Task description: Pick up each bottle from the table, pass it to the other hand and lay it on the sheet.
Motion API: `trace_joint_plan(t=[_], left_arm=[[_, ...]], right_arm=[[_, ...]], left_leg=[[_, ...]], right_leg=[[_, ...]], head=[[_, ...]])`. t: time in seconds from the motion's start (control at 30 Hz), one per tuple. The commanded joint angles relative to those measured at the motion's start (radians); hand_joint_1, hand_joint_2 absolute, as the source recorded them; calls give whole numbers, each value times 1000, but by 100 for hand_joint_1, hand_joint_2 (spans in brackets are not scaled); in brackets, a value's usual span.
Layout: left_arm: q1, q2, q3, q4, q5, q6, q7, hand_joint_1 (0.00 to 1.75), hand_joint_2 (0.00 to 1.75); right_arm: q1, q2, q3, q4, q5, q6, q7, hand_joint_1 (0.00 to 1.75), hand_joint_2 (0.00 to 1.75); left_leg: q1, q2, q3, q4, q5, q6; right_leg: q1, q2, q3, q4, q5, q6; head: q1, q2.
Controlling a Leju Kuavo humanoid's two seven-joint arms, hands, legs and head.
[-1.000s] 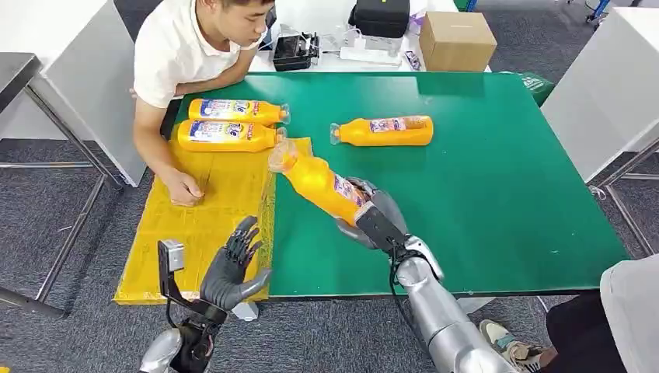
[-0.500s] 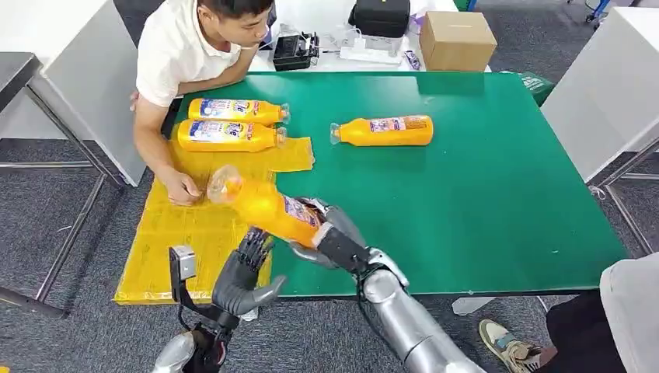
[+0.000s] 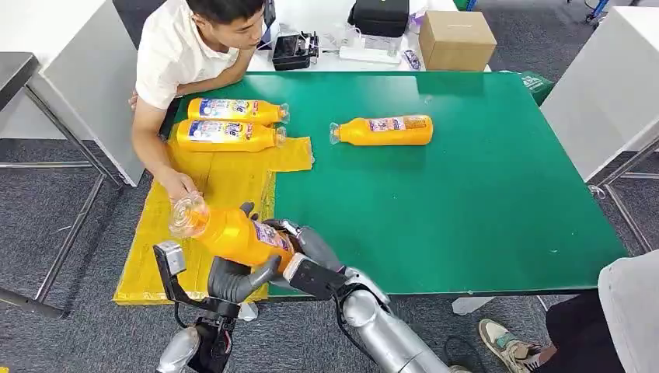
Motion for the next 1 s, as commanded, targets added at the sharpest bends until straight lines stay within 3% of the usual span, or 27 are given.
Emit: trace_joint_plan(t=[0.03, 0.1, 0.13, 0.17, 0.57, 0.6, 0.87, 0.9, 1.0], left_arm=[[-49, 12, -36, 19, 99, -105, 9, 0, 175], [-51, 14, -38, 19, 103, -111, 9, 0, 175], [-54, 18, -43, 16, 104, -130, -2, 152, 175], [-55, 17, -42, 19, 122, -152, -4, 175, 175], [-71, 17, -35, 61, 164, -194, 9, 175, 175], [-70, 14, -29, 63, 166, -194, 7, 175, 175], [-67, 14, -12, 62, 170, -188, 2, 175, 175], [-67, 14, -12, 62, 170, -188, 2, 175, 175], [-61, -2, 33, 52, 165, -141, -18, 175, 175]], right_arm=[[-27, -16, 82, 53, -2, 16, -1, 175, 175], [-31, -12, 80, 66, -9, 18, -4, 175, 175], [-35, -10, 81, 78, -13, 22, -6, 175, 175], [-40, -8, 83, 88, -14, 24, -7, 175, 175], [-52, 3, 86, 121, -26, 37, -23, 175, 175], [-49, 4, 86, 112, -27, 37, -23, 0, 175], [-43, 5, 96, 95, -1, 1, -26, 0, 175], [-43, 5, 96, 95, -1, 1, -26, 0, 0], [-18, -6, 116, 50, 44, -62, -37, 0, 0]], left_leg=[[-1, -1, 3, -1, -1, 0], [-1, -1, 5, -1, -1, 0], [-1, -1, 3, -1, 0, 0], [-1, -2, 6, -2, -1, 0], [0, -2, 5, -1, -1, 0], [-1, -2, 3, -1, 0, 0], [0, -1, 2, -1, 0, 0], [0, -1, 3, -1, 0, 0], [0, -1, 3, -1, 0, 0]], right_leg=[[0, -2, 3, -1, -1, -1], [0, -3, 5, -1, -2, -1], [0, -3, 4, 0, -1, -1], [-1, -4, 6, -1, -2, -1], [0, -4, 5, -1, -2, -1], [0, -4, 4, -1, -1, -1], [0, -3, 3, -1, -1, -1], [0, -3, 3, -1, -1, -1], [0, -3, 3, -1, -1, -1]], head=[[0, 0], [0, 0], [0, 0], [0, 0], [0, 0], [0, 0], [0, 0], [0, 0], [0, 0]])
